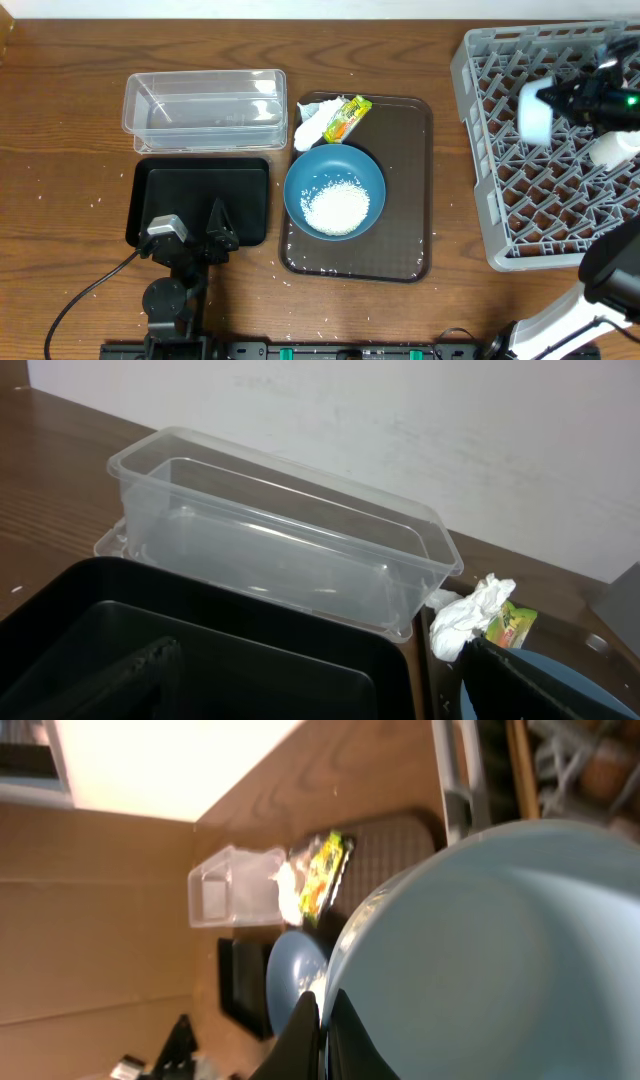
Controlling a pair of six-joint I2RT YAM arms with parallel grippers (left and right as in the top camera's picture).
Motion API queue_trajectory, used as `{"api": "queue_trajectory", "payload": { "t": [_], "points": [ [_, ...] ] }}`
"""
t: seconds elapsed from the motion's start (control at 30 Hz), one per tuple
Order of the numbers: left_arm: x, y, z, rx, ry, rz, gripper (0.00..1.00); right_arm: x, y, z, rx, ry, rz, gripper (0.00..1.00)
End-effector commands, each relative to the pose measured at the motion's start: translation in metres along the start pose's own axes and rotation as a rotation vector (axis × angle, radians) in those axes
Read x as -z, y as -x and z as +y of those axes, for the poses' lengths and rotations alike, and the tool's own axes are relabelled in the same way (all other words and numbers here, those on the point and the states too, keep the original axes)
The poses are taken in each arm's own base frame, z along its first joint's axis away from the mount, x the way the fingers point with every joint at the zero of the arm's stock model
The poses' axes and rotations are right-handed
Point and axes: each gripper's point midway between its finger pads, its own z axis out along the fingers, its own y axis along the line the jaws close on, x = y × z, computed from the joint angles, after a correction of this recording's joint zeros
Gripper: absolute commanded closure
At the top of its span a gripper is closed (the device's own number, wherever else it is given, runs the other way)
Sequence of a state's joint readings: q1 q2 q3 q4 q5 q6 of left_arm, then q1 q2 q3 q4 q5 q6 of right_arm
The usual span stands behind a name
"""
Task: Sort waste into correct bins and load items into the dishwasher rack
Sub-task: 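Carry the light-blue cup right and lower it into the rack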
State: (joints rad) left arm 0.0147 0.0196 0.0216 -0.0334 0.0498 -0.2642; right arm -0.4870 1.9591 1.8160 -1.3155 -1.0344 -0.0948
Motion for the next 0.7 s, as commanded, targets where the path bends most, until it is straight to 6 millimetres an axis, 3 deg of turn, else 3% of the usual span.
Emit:
{"api": "queue_trajectory", "payload": {
  "t": [0.0, 0.1, 0.43, 0.53, 0.67],
  "points": [
    [-0.001, -0.016, 0.006, -0.010, 0.019, 0.046, 0.09, -0.007, -0.005, -0.007, -0.005, 0.058, 0.035, 0.99],
    [-0.001, -0.016, 0.006, -0.010, 0.019, 0.046, 0.09, -0.008, -0.010, -0.022, -0.063, 0.036, 0.063, 0.99],
    [-0.001, -0.016, 0.006, -0.010, 0.019, 0.046, 0.09, 0.019, -0.006, -0.055, -0.121, -0.041, 0.014, 0.99],
    [-0.001, -0.016, 0.006, -0.010, 0.019, 0.046, 0.09, 0.020, -0.007, -0.055, -0.133, -0.037, 0.014, 0.99],
    [-0.001, -0.016, 0.006, -0.010, 0.019, 0.046, 0.09, 0.019, -0.005, -0.039, -0.145, 0.047, 0.005, 0.99]
  ]
}}
